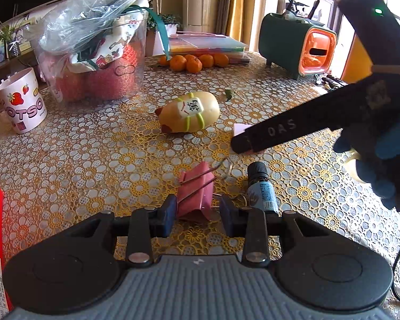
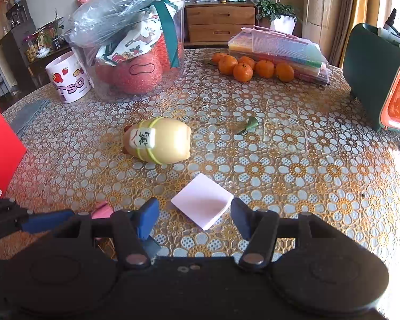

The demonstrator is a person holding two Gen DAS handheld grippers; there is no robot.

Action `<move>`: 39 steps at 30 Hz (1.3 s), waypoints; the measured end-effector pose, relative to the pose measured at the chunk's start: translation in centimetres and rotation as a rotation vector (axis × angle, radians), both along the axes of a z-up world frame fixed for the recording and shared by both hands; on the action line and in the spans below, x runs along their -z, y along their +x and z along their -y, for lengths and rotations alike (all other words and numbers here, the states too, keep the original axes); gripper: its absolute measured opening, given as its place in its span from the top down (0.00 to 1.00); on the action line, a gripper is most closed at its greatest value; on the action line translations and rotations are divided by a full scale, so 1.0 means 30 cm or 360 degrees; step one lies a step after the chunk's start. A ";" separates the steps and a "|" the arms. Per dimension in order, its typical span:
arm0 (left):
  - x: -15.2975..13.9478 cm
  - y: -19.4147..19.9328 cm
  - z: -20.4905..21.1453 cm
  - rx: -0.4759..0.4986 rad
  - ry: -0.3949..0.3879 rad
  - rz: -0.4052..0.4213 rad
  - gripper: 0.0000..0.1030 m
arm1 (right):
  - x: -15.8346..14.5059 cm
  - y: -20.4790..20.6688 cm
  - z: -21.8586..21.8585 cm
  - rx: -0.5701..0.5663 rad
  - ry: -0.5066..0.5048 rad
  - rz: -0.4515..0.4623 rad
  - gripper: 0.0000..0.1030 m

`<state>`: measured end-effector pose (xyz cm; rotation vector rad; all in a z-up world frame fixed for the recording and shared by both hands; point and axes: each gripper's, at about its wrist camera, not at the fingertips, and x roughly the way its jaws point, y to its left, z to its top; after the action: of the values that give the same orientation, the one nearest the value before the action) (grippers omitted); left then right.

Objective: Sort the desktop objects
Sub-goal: 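Close the left tool on the binder clip while the right tool closes on the note pad, then lift the binder clip with the left tool while the right tool lifts the note pad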

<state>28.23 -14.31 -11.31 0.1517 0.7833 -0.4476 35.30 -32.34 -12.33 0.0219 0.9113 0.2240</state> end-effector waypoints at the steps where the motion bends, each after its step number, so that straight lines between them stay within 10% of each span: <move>1: -0.002 -0.008 0.006 0.0026 0.0003 0.0000 0.67 | 0.004 0.006 -0.006 0.0013 -0.0013 -0.0009 0.42; 16: -0.024 -0.027 0.021 0.0188 -0.0004 0.0025 0.66 | 0.013 0.040 -0.031 0.0059 -0.0107 -0.0051 0.50; 21: -0.029 0.010 0.005 0.0246 0.0032 0.0062 0.30 | 0.006 0.024 -0.013 0.0006 -0.0091 -0.0060 0.51; 39: 0.054 0.093 0.037 0.0436 0.0115 0.0114 0.26 | -0.010 -0.035 0.055 -0.0064 -0.0035 -0.0099 0.50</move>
<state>31.01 -15.43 -12.94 0.3433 0.7113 -0.6697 34.25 -33.98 -12.02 -0.0098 0.9769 0.2521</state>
